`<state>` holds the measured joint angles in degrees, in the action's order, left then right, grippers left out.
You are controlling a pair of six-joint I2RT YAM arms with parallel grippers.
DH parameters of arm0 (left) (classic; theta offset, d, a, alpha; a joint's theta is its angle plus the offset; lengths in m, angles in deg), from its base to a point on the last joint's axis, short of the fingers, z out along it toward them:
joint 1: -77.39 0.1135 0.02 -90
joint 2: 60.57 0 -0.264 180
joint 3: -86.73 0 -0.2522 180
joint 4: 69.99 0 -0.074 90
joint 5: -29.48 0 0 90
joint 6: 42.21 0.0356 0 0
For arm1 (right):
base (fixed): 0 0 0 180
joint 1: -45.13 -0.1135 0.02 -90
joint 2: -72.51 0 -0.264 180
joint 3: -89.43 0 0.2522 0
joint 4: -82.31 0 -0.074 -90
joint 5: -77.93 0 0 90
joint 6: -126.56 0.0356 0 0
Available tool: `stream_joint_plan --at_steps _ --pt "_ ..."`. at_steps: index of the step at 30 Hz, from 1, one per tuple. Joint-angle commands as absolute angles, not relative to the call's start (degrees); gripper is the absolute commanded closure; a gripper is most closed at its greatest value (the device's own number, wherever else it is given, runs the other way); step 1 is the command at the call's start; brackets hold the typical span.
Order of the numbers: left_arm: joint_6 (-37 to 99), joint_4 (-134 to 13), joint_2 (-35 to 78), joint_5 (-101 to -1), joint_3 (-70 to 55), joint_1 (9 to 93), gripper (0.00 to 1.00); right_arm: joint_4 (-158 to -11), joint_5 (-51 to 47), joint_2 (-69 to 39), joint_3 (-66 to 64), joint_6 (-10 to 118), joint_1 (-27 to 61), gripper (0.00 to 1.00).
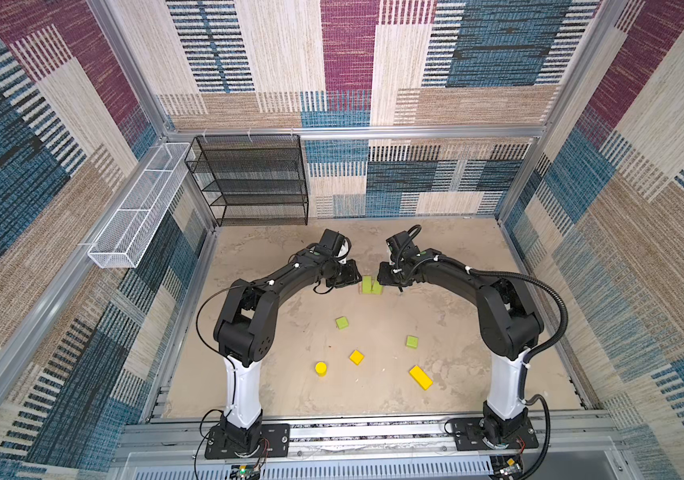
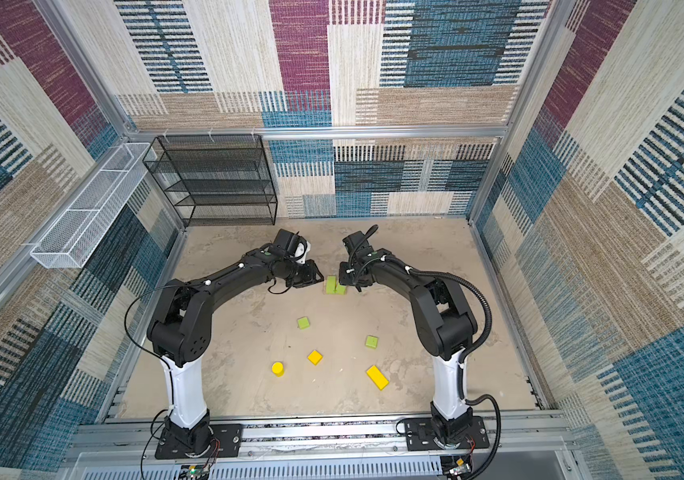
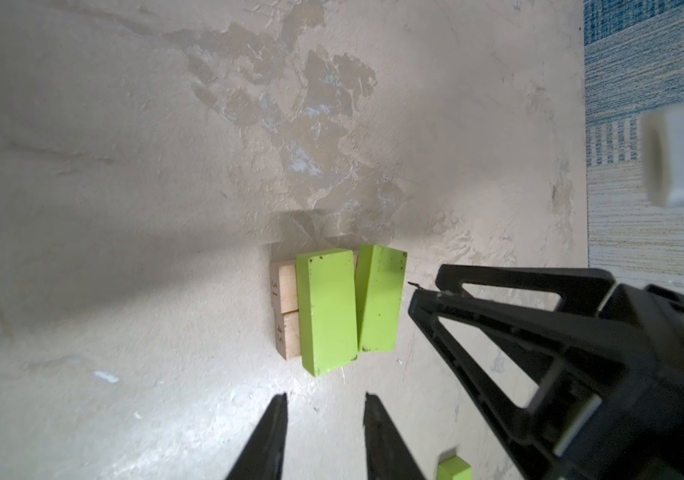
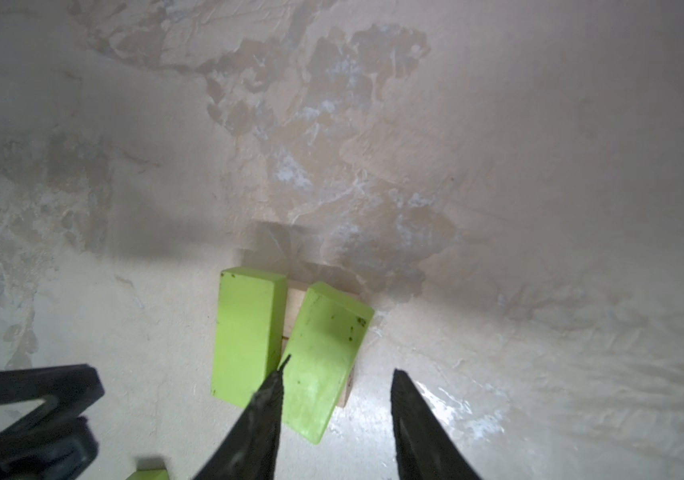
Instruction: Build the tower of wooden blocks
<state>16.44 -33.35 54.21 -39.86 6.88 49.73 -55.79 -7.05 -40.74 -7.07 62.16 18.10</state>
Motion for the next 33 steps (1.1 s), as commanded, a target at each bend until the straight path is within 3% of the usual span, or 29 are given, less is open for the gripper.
stream_joint_plan --at_steps 1,33 --pt "15.76 -33.58 54.80 -40.57 7.62 49.53 0.65 -58.20 -5.14 -41.13 -6.87 62.27 18.15 0.53" --pt "15.56 -33.42 57.99 -39.87 9.53 49.27 0.68 -58.18 -3.47 -44.15 -8.34 62.49 18.16 0.50"
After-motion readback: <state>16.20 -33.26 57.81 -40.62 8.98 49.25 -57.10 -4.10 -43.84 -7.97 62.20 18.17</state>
